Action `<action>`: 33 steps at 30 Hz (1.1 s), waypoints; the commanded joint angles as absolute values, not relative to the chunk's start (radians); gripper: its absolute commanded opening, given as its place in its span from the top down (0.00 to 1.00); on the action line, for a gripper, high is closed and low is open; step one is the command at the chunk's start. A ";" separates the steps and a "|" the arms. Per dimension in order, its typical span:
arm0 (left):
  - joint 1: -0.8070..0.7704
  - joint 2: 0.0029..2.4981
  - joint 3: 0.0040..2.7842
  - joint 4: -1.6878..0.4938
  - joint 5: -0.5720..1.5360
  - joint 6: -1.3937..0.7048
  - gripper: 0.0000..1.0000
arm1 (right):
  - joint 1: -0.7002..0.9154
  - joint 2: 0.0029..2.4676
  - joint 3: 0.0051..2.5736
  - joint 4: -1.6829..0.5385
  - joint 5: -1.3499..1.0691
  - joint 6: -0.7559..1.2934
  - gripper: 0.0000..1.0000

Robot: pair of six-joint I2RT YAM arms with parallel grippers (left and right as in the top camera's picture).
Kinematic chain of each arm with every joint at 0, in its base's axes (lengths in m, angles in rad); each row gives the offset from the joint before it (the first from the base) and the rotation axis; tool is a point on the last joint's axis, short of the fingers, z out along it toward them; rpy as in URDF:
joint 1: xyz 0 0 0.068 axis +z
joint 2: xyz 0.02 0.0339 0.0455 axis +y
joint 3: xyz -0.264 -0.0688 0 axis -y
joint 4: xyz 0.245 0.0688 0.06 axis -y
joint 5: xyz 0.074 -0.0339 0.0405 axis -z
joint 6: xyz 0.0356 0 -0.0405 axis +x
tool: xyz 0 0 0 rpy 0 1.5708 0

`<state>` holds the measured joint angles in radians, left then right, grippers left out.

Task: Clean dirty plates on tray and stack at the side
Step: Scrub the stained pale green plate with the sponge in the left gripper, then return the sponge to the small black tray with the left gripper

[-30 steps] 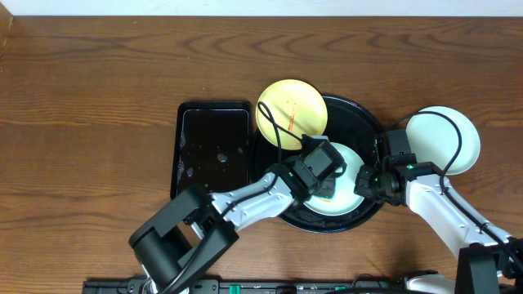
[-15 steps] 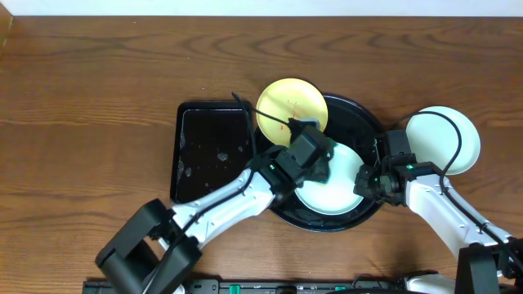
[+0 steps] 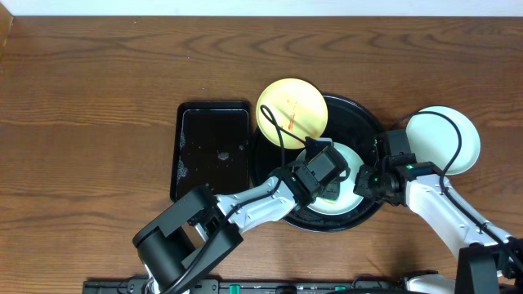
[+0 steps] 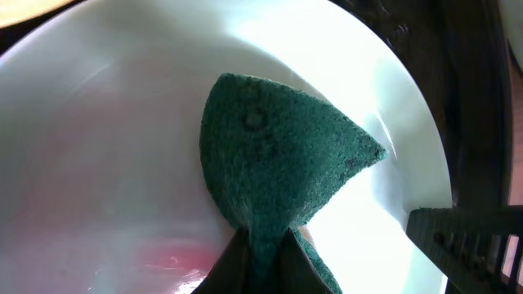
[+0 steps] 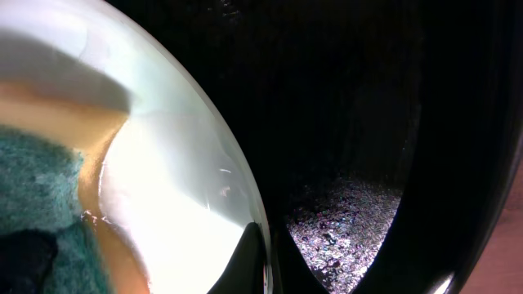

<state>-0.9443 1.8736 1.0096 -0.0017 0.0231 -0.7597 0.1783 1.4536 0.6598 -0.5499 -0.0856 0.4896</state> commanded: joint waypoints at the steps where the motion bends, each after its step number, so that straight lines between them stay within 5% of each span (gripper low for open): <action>1: -0.908 1.901 1.005 -0.040 -0.077 -0.752 0.93 | 0.185 1.458 0.643 -0.553 -0.050 0.493 0.99; 13: -0.809 1.659 1.007 -0.141 -0.078 -0.619 0.93 | 0.185 1.458 0.643 -0.550 -0.050 0.493 0.99; 17: -0.799 1.530 1.007 -0.232 -0.073 -0.559 0.93 | 0.185 1.458 0.643 -0.532 -0.050 0.493 0.71; 19: -0.775 1.481 1.007 -0.289 -0.075 -0.534 0.92 | 0.185 1.458 0.643 -0.521 -0.050 0.493 0.65; 33: -0.432 1.456 0.939 -0.477 -0.117 -0.489 0.93 | 0.185 1.458 0.638 -0.490 -0.082 0.494 0.85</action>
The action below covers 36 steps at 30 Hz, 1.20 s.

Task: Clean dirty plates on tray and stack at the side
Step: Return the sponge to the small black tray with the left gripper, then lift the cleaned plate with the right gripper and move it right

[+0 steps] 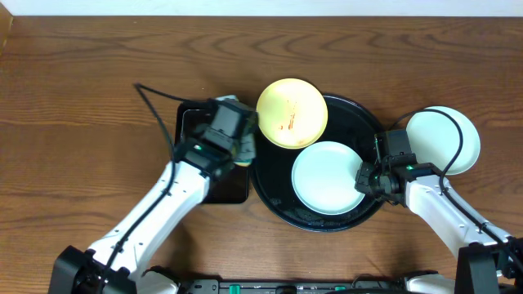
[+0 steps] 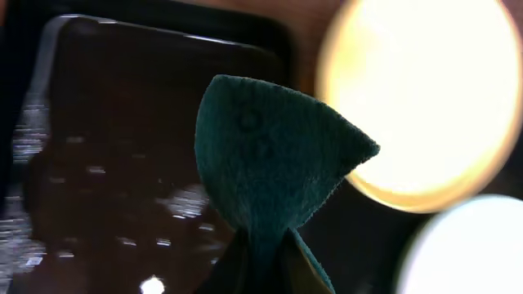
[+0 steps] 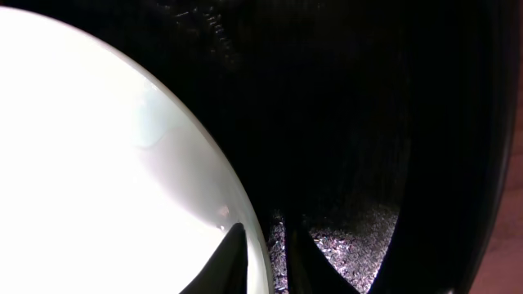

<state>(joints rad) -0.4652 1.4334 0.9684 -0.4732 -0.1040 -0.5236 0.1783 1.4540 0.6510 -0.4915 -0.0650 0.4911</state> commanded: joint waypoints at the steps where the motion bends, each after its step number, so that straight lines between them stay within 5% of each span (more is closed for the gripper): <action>1: -0.423 1.467 0.933 -0.477 -0.117 -0.480 0.93 | 0.185 1.458 0.635 -0.490 -0.087 0.495 0.85; 12: -0.377 1.625 0.928 -0.455 -0.117 -0.464 0.92 | 0.185 1.458 0.606 -0.486 -0.087 0.554 0.99; 36: -0.376 1.651 0.927 -0.455 -0.125 -0.464 0.93 | 0.177 1.093 0.671 -0.438 0.290 0.358 0.99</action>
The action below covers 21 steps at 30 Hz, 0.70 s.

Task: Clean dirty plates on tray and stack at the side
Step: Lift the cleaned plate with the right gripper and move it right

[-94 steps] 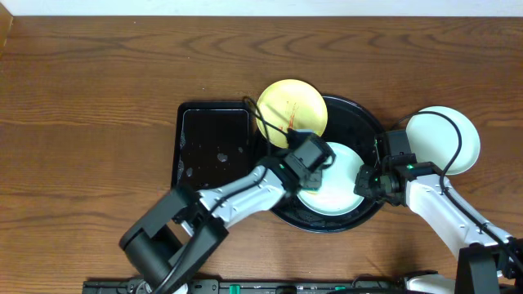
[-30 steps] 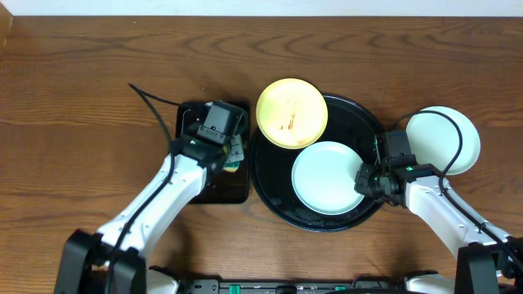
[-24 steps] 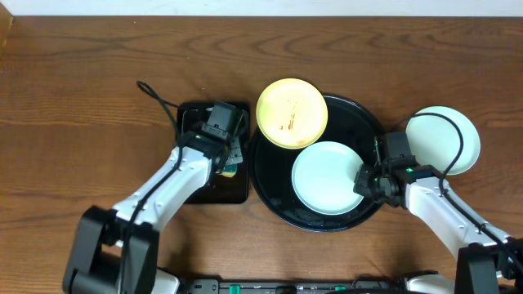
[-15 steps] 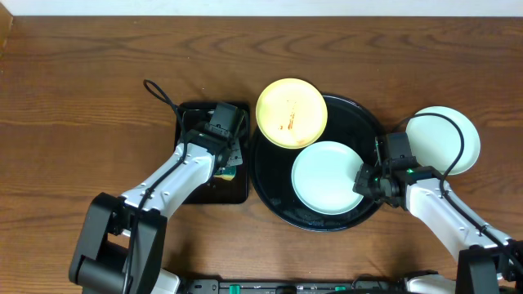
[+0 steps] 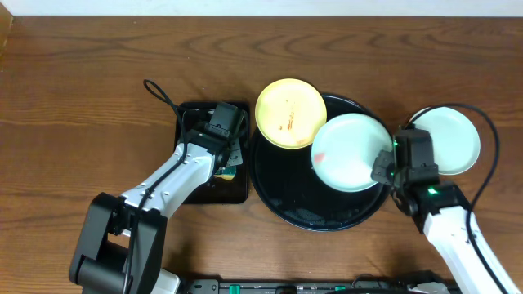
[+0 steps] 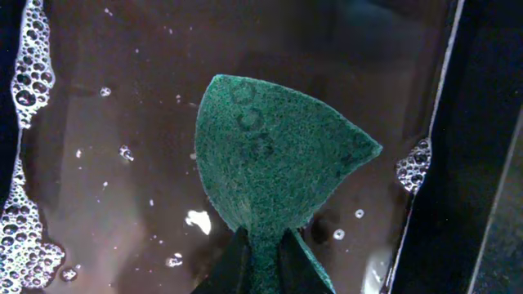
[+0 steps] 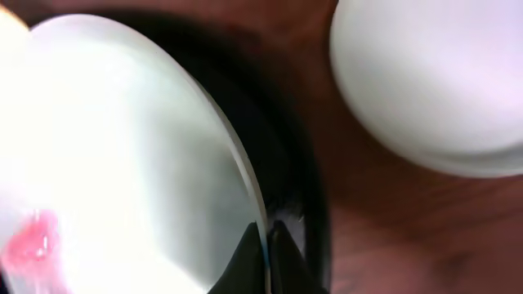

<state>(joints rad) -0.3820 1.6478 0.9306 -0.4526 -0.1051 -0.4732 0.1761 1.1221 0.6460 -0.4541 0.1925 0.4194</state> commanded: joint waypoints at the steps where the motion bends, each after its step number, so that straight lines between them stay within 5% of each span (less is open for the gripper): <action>1: -0.376 1.651 0.927 -0.455 -0.125 -0.464 0.93 | 0.184 1.085 0.671 -0.426 0.306 0.343 0.99; 21: -0.376 1.651 0.927 -0.455 -0.125 -0.464 0.93 | 0.583 1.071 0.672 -0.104 0.825 -0.250 0.99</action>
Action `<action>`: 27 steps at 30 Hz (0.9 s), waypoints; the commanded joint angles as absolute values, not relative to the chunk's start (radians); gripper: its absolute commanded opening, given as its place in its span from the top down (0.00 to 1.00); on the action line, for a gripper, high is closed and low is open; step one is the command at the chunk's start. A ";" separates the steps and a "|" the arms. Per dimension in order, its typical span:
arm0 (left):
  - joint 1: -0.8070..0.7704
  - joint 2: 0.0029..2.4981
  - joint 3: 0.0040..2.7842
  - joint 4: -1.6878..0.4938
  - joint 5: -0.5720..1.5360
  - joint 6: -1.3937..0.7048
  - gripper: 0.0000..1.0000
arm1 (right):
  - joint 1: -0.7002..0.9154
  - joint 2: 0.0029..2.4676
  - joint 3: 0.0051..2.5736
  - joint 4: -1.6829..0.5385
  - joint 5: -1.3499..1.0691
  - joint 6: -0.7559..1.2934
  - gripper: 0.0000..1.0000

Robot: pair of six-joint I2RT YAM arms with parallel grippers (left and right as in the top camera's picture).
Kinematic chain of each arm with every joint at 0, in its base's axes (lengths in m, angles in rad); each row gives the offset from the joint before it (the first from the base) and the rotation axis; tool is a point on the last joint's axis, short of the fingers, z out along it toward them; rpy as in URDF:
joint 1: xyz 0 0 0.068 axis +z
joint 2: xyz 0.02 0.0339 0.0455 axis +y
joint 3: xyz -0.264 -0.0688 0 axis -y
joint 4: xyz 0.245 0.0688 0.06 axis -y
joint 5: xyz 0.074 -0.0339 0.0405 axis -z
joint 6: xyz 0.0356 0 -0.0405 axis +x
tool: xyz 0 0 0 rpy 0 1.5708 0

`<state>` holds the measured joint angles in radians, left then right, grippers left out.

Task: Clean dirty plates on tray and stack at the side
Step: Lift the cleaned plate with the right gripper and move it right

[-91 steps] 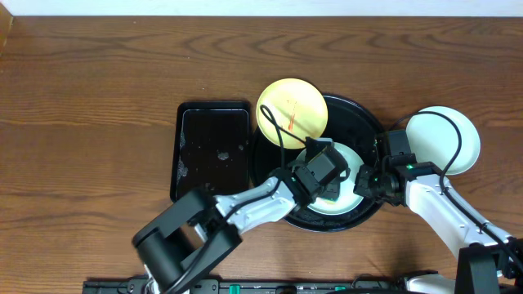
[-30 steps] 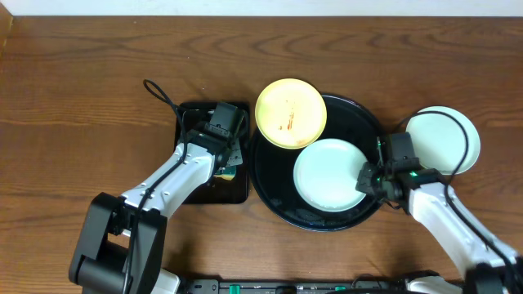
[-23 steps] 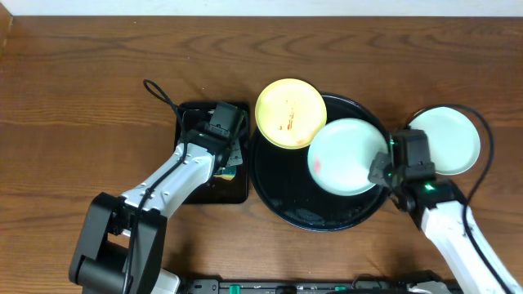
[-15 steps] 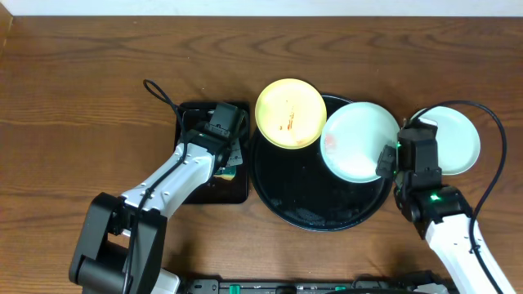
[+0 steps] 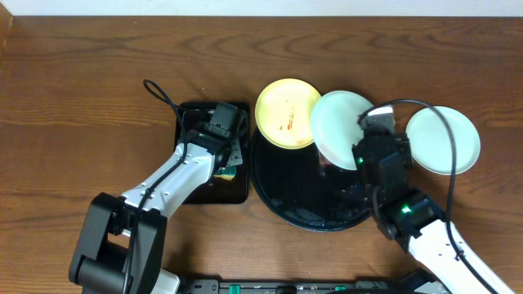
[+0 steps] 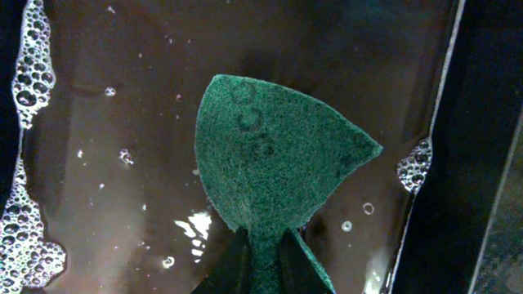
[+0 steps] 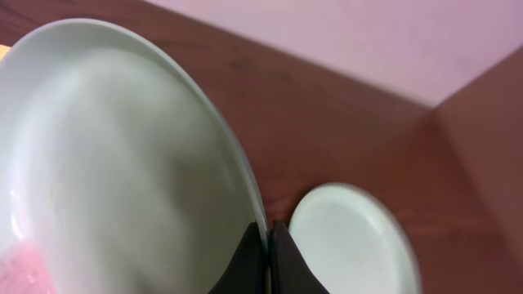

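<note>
My right gripper (image 7: 265, 245) is shut on the rim of a pale green plate (image 5: 339, 129), holding it tilted up above the round black tray (image 5: 294, 204); a pink smear shows at the plate's lower edge (image 7: 20, 273). A yellow plate (image 5: 286, 113) with an orange streak leans on the tray's far left rim. A clean pale plate (image 5: 444, 139) lies on the table to the right. My left gripper (image 6: 261, 269) is shut on a green sponge (image 6: 274, 159), held in the soapy water of the rectangular black basin (image 5: 192, 175).
A black cable (image 5: 159, 91) loops over the table beside the basin. Another cable (image 5: 445, 204) arcs over the right arm. Bare wooden tabletop (image 5: 90, 122) lies all around.
My right gripper has lifted the pale green plate higher and tipped it more upright over the tray's far right side. The left gripper and sponge have stayed in the basin.
My left gripper first pressed the sponge on the pale green plate in the tray while my right gripper pinched that plate's rim. Then the sponge was over the basin, later in its water. My right gripper raised the plate off the tray, now tilted high.
</note>
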<state>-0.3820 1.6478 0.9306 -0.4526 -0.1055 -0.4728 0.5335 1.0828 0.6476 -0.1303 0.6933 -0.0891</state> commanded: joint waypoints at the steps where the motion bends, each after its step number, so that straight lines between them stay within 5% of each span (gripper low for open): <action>1: -0.376 1.651 0.926 -0.455 -0.125 -0.464 0.93 | 0.599 1.071 0.671 -0.093 0.840 -0.276 0.99; 15: -0.376 1.651 0.926 -0.455 -0.125 -0.464 0.93 | 0.753 1.071 0.671 0.136 1.047 -0.583 0.99; 27: -0.376 1.651 0.926 -0.448 -0.125 -0.464 0.92 | 0.752 1.073 0.671 0.176 1.046 -0.600 0.99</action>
<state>-0.3813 1.6478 0.9302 -0.4488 -0.1081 -0.4728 0.7441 1.0832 0.6483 0.1703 1.0248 -0.5930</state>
